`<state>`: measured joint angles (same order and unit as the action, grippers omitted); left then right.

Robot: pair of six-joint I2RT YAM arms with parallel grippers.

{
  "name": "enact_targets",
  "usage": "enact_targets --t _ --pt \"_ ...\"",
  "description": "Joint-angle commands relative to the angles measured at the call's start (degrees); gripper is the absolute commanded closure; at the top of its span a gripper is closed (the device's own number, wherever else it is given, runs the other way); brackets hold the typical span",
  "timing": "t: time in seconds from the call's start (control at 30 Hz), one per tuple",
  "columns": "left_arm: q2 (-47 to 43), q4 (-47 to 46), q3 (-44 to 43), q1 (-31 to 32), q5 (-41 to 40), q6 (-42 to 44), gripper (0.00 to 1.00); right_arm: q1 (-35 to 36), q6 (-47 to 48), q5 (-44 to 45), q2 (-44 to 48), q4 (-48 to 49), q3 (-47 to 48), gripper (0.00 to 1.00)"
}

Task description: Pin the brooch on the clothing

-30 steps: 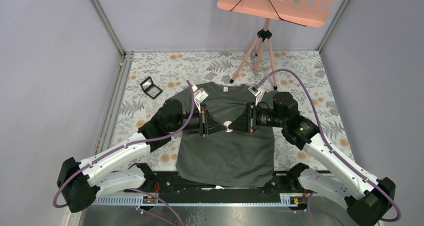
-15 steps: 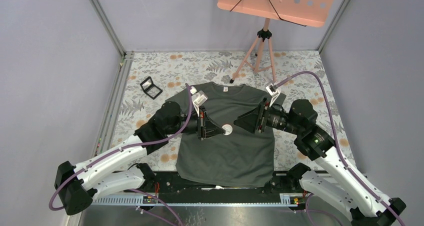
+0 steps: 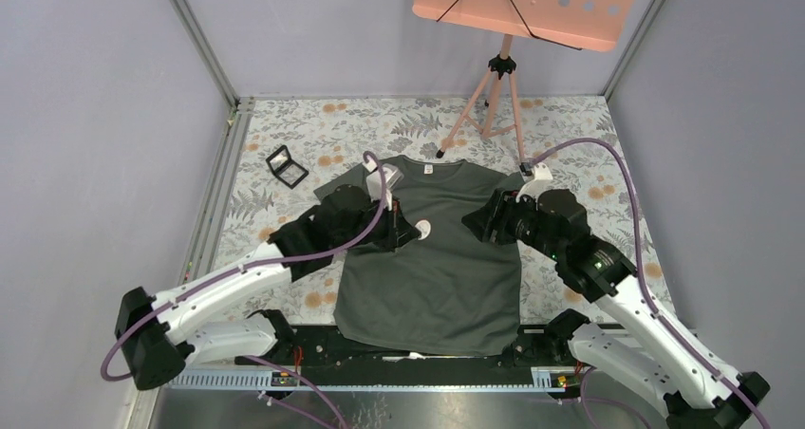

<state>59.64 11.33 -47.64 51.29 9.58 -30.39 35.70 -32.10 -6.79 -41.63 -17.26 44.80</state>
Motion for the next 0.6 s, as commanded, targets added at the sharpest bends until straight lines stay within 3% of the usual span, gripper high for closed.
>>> enact_targets --t 0.0,0.23,0.57 --pt "5.3 3.0 -6.8 1.8 -14.3 1.9 1.0 -0.1 2.1 13.0 -5.0 -8.2 2.6 0.36" --pt "14.3 4.0 -11.6 1.2 -26.0 3.0 1.0 -0.1 4.2 18.0 -14.0 -5.7 1.6 0.34" --pt "21.3 -0.3 -13.9 -3.9 -21.6 0.7 1.0 -0.9 6.7 24.0 -38.7 -2.0 10.8 0.29"
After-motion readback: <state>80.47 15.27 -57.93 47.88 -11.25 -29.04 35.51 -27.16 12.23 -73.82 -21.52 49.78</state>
